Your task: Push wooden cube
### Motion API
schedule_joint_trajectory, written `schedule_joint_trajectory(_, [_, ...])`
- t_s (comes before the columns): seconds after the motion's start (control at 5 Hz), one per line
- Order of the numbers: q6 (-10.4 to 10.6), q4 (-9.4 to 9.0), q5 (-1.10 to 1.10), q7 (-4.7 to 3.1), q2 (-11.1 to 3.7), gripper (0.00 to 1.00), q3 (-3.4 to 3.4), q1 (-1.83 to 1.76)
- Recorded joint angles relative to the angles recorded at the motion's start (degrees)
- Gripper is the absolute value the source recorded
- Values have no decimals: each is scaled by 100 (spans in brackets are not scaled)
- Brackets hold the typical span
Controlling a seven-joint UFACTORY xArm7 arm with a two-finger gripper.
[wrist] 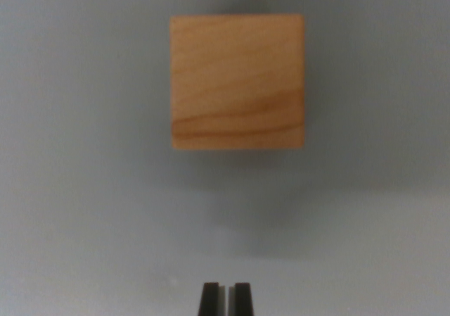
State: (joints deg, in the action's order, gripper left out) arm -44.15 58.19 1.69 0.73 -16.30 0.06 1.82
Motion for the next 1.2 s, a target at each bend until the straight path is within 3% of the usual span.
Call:
schedule_joint_trajectory(0.2, [160,-103,2,4,-57,0,-6,3])
schedule_joint_trajectory(1.2, [385,-249,5,10,-138,0,-14,7])
